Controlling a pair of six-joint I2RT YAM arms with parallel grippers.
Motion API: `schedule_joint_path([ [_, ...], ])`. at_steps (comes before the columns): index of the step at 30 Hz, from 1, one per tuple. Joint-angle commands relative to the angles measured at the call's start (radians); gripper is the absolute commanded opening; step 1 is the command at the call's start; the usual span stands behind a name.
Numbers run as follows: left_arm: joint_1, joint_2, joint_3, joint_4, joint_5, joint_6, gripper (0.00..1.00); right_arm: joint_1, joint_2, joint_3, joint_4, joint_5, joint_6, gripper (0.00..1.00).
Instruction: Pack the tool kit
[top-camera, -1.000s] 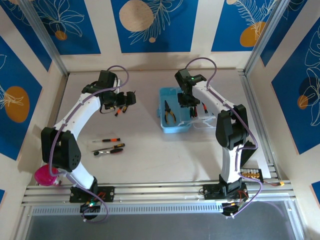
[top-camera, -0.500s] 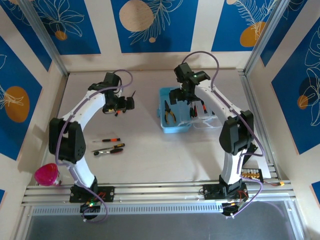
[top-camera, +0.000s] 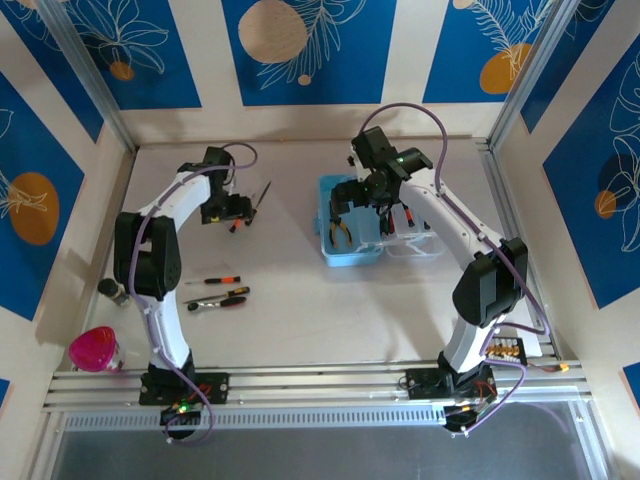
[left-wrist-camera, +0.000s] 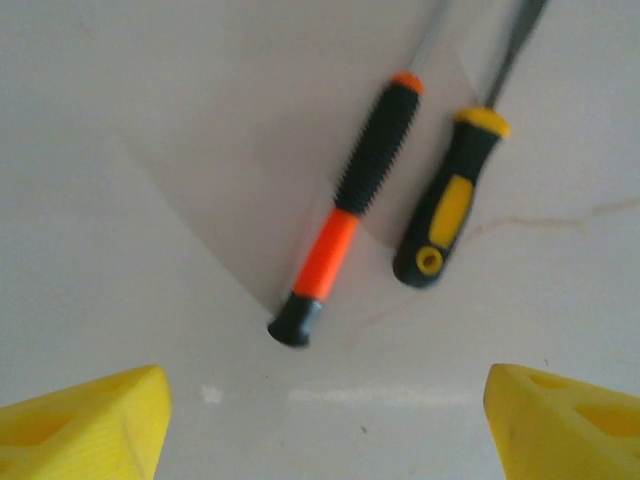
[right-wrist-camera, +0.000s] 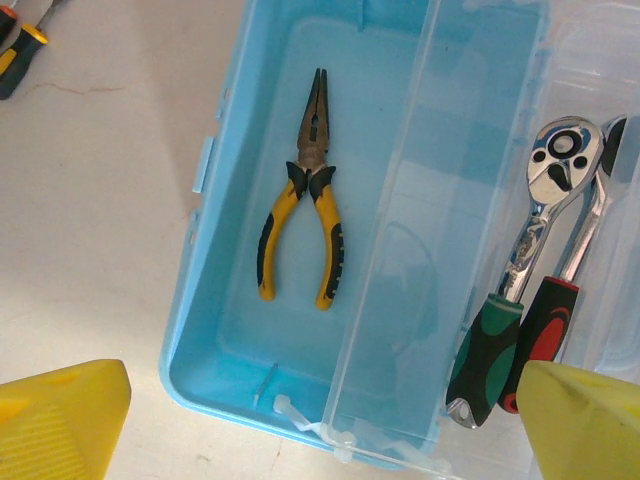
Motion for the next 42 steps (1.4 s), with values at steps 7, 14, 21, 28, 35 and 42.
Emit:
schedule_joint_path([
  [7, 0.015, 0.112, 0.08, 0.038, 0.047, 0.051, 0.66, -0.003, -0.008, -0.017, 0.002, -0.043, -0.009, 0.99],
  [14, 0.019, 0.178, 0.131, 0.026, 0.041, 0.058, 0.62, -0.007, -0.014, -0.028, -0.003, -0.037, -0.009, 0.99],
  [21, 0.019, 0.251, 0.189, -0.021, -0.007, 0.07, 0.55, -0.008, -0.021, -0.036, -0.003, -0.038, -0.009, 0.99],
  [28, 0.02, 0.278, 0.195, -0.03, -0.001, 0.072, 0.45, -0.011, -0.026, -0.041, -0.003, -0.037, -0.008, 0.99],
  [35, 0.021, 0.273, 0.178, -0.034, 0.01, 0.07, 0.25, -0.012, -0.027, -0.045, -0.001, -0.039, -0.007, 0.99],
  [42, 0.02, 0.247, 0.15, -0.034, 0.032, 0.062, 0.06, -0.015, -0.032, -0.05, -0.001, -0.042, -0.008, 0.99],
])
